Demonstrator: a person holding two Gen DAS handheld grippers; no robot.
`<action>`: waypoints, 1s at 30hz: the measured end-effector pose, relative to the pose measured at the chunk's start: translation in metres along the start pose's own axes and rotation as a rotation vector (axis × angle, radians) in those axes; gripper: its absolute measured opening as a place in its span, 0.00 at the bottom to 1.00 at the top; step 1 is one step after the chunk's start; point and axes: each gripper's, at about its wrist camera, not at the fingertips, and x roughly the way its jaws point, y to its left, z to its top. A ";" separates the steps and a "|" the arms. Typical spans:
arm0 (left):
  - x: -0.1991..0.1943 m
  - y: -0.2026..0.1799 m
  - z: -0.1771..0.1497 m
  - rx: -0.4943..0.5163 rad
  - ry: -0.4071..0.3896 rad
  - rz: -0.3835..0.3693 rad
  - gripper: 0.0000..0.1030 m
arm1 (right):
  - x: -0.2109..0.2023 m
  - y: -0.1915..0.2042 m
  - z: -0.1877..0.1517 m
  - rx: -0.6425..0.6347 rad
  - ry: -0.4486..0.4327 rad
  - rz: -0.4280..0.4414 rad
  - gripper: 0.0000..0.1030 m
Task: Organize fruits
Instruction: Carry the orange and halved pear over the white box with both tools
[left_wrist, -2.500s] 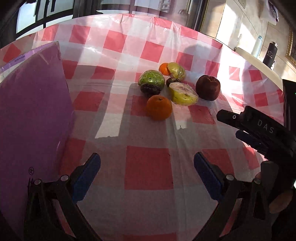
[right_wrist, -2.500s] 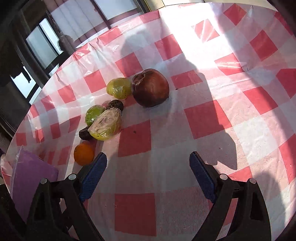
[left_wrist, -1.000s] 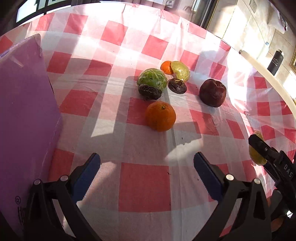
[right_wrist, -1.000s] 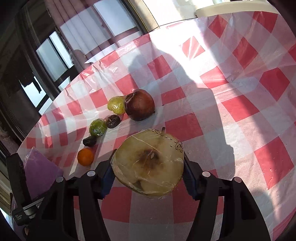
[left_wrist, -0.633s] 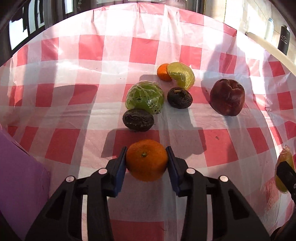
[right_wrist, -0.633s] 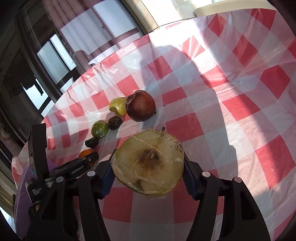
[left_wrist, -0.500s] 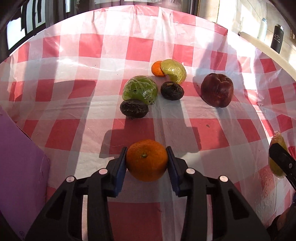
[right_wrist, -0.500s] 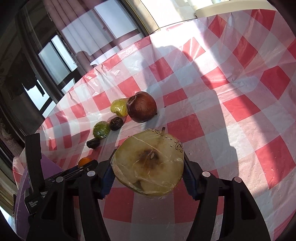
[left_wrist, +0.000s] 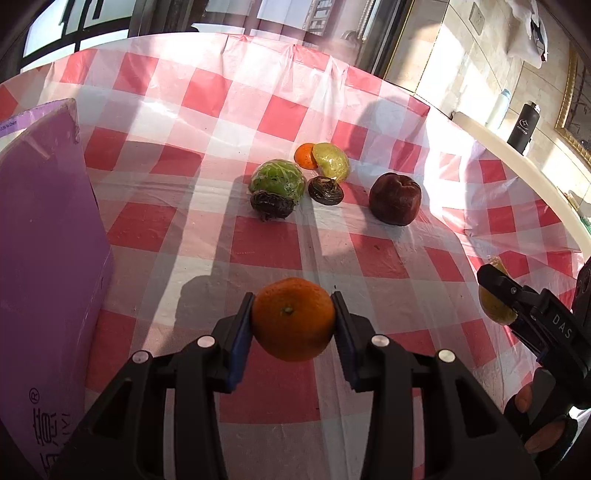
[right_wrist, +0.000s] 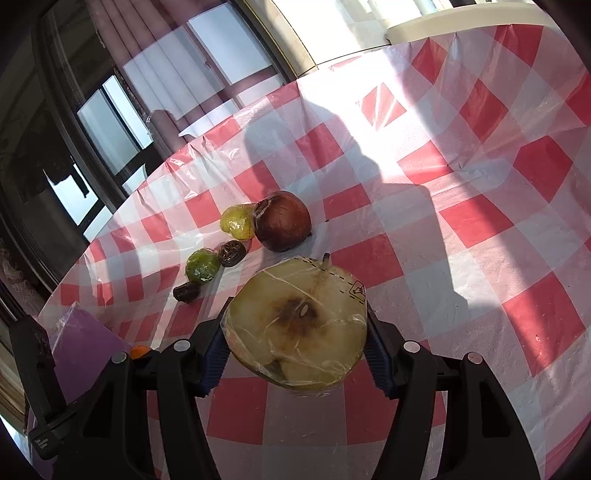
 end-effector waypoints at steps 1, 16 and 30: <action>0.000 0.000 0.000 -0.003 -0.002 -0.004 0.39 | 0.001 0.000 0.000 -0.001 0.004 -0.001 0.61; -0.007 0.006 0.001 -0.037 -0.047 0.000 0.39 | 0.005 -0.001 0.000 0.004 0.021 -0.021 0.61; -0.087 -0.010 -0.056 0.055 -0.073 0.074 0.39 | -0.058 0.028 -0.064 0.112 -0.004 0.028 0.61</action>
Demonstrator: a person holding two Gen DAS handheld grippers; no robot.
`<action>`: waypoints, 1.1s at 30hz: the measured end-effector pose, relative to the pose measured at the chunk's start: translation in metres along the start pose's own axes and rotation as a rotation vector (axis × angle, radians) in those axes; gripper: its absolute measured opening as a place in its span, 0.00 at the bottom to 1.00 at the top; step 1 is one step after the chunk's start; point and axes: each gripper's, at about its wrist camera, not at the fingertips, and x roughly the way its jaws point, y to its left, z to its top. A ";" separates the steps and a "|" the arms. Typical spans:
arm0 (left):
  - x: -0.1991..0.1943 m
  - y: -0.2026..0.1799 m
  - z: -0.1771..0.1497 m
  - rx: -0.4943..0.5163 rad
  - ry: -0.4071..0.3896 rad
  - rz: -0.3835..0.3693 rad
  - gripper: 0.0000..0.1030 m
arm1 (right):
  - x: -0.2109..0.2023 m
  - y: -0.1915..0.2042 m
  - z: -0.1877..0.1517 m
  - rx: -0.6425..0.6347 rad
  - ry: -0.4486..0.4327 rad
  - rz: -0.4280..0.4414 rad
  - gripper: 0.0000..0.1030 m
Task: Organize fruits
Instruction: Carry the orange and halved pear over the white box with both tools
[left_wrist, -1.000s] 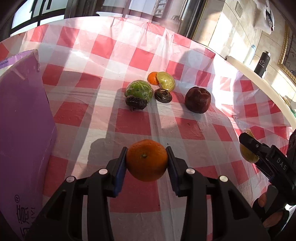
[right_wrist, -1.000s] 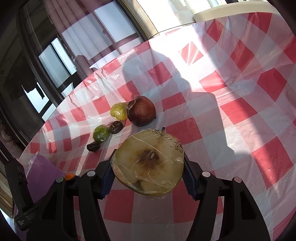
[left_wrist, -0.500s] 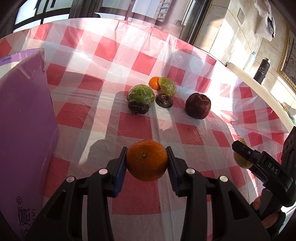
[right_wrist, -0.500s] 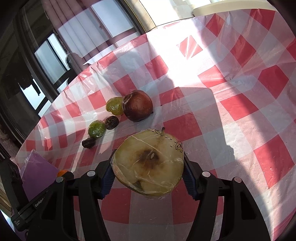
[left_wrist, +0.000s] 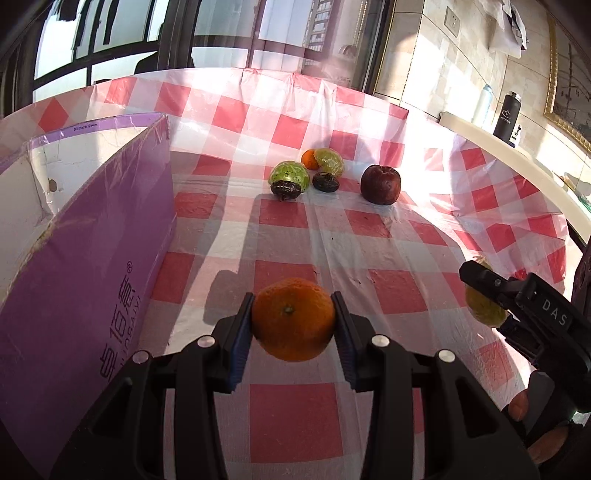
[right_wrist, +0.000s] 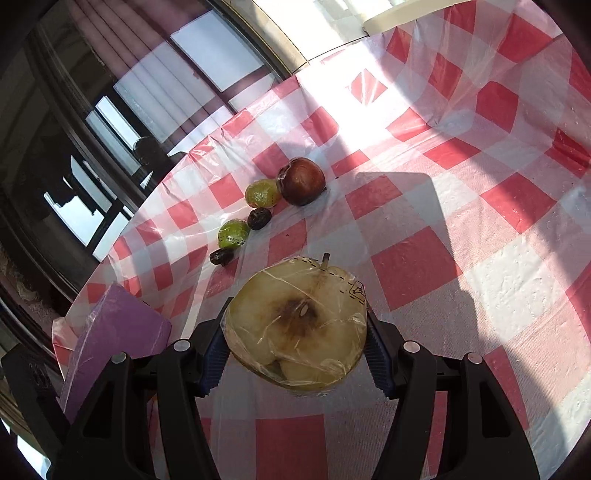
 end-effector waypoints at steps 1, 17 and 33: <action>-0.008 0.000 -0.001 0.005 -0.012 0.001 0.39 | -0.004 0.004 -0.003 -0.009 -0.004 -0.002 0.61; -0.134 0.035 0.026 0.002 -0.212 0.113 0.40 | -0.054 0.123 -0.028 -0.269 -0.052 0.164 0.61; -0.129 0.191 0.015 -0.148 0.055 0.333 0.40 | -0.007 0.273 -0.076 -0.559 0.097 0.310 0.61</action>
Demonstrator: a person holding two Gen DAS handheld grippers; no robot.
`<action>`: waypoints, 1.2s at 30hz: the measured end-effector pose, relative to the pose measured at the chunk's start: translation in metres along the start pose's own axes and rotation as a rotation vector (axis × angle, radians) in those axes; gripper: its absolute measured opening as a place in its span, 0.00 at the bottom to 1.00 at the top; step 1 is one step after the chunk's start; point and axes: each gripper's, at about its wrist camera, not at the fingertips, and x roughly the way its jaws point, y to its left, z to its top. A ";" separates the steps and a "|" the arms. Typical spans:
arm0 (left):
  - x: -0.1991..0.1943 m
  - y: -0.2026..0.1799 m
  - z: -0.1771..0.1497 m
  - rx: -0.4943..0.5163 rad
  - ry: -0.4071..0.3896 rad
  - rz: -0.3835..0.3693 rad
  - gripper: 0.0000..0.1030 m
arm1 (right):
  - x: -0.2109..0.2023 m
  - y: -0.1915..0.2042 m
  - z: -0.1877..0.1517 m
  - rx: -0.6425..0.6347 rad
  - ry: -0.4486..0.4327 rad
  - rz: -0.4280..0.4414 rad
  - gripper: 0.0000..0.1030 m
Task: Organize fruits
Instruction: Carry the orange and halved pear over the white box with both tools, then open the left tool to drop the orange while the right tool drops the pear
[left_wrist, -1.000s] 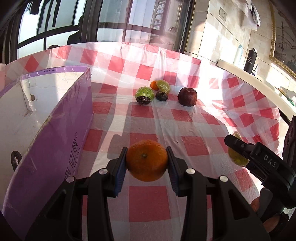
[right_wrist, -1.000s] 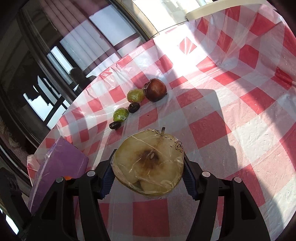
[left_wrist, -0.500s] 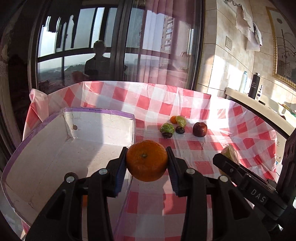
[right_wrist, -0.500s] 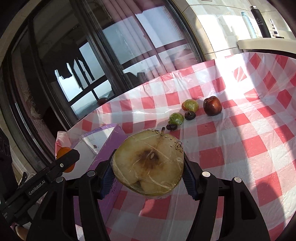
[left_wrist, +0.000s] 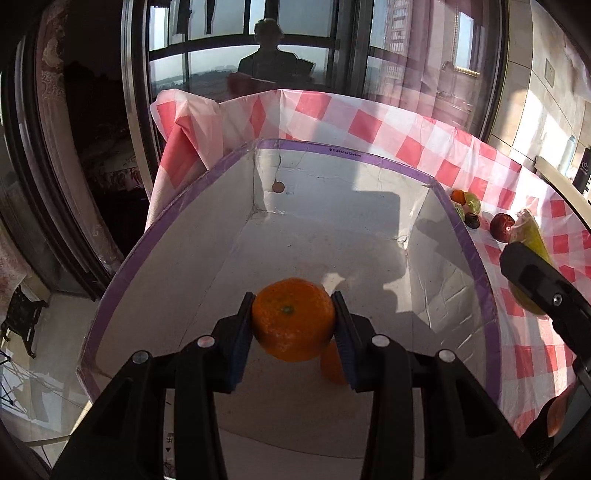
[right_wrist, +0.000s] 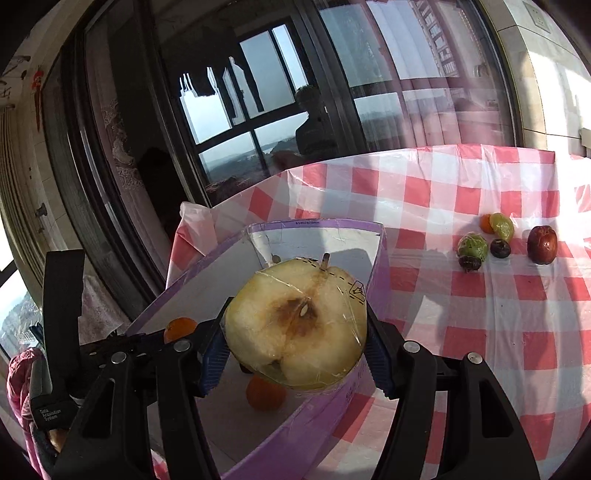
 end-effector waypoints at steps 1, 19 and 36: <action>0.004 0.005 -0.001 -0.002 0.018 0.007 0.40 | 0.009 0.008 0.001 -0.026 0.024 -0.001 0.61; 0.036 0.024 -0.012 0.093 0.267 -0.016 0.40 | 0.121 0.054 -0.019 -0.513 0.561 -0.246 0.61; 0.047 0.025 -0.003 0.081 0.359 0.011 0.49 | 0.118 0.047 -0.012 -0.466 0.563 -0.204 0.73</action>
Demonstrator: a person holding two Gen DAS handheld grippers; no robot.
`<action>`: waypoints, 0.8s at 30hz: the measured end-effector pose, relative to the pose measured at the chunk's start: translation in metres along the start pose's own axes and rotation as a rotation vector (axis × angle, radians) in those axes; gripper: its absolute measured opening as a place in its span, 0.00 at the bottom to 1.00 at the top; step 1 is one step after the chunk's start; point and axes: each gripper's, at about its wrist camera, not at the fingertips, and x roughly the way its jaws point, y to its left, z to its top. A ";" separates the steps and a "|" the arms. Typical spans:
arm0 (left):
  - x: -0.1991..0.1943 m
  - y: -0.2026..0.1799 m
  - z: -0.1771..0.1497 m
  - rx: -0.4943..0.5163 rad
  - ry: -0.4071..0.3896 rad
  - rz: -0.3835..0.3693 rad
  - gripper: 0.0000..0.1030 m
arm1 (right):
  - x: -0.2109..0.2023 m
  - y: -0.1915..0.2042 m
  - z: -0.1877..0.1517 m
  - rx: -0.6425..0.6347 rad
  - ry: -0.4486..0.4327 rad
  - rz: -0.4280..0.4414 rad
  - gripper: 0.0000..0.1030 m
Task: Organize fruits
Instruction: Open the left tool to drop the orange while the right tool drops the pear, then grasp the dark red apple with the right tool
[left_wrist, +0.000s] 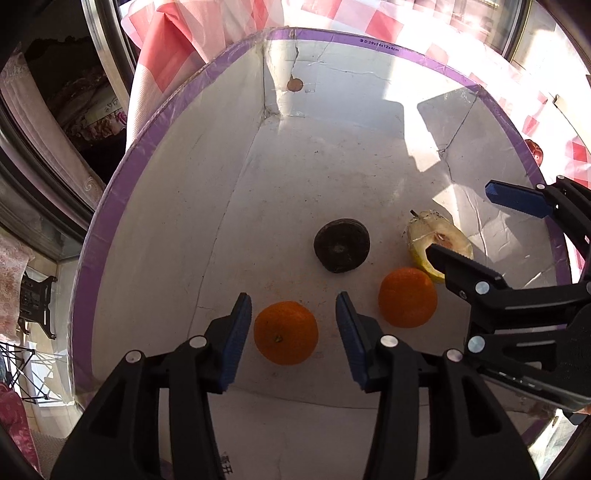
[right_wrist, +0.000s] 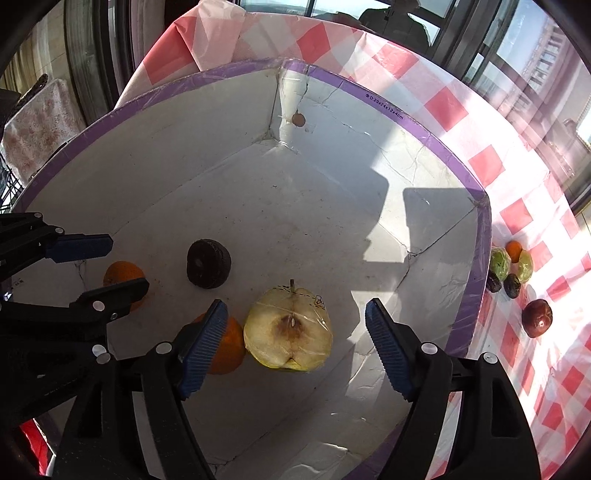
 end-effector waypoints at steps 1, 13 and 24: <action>0.000 0.000 0.001 -0.003 0.001 0.004 0.51 | -0.001 -0.001 -0.001 0.007 -0.006 0.001 0.73; -0.039 -0.022 -0.007 0.011 -0.163 0.083 0.83 | -0.069 -0.035 -0.040 0.169 -0.448 -0.013 0.86; -0.111 -0.195 -0.016 0.259 -0.741 -0.089 0.98 | -0.079 -0.213 -0.229 0.924 -0.619 -0.108 0.92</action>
